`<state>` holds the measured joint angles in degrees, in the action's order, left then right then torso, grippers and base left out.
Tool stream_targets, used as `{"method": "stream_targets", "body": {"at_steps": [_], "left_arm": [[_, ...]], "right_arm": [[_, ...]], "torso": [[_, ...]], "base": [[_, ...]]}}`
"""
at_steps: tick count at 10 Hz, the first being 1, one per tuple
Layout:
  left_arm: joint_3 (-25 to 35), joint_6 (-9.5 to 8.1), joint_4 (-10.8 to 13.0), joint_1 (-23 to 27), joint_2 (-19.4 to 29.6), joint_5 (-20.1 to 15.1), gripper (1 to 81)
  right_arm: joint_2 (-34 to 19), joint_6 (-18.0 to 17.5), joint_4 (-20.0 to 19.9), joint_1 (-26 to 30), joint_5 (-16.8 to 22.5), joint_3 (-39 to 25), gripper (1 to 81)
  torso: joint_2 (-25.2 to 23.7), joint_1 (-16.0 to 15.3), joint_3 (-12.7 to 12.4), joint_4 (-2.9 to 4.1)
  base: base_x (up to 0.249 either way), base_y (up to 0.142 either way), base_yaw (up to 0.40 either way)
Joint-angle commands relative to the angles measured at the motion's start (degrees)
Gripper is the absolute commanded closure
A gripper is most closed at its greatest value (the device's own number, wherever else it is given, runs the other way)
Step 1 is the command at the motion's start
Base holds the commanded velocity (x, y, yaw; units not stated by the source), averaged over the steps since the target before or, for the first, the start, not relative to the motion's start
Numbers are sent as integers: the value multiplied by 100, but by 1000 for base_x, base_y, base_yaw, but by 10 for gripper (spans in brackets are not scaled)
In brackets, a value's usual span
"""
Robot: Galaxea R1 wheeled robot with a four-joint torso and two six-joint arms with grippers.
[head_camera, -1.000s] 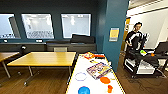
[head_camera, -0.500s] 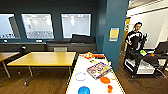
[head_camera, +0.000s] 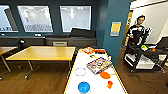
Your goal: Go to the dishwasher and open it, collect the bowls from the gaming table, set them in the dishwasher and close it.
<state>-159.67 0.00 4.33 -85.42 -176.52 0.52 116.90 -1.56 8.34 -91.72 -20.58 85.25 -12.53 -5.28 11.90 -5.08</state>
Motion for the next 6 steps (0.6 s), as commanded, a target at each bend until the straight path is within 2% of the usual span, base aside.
{"method": "stream_targets", "body": {"at_steps": [1,4,5,6], "left_arm": [[15,9,-20,258,-24,-299,10],[15,0,-20,258,-24,-299,10],[15,-9,-20,258,-24,-299,10],[15,-18,-20,258,-33,-299,10]], "right_arm": [[-1929,-29,-60,192,-772,-1809,10],[-2475,-11,-279,956,-633,-2479,10],[-2432,-2,-463,1359,-222,-2497,10],[-2282,-2,-719,1878,334,-2365,10]], "torso": [[0,0,391,0],[2,-4,842,0],[4,-4,634,0],[6,-6,714,0]], "base": [[0,0,0],[0,0,0],[0,0,0],[0,0,0]]}}
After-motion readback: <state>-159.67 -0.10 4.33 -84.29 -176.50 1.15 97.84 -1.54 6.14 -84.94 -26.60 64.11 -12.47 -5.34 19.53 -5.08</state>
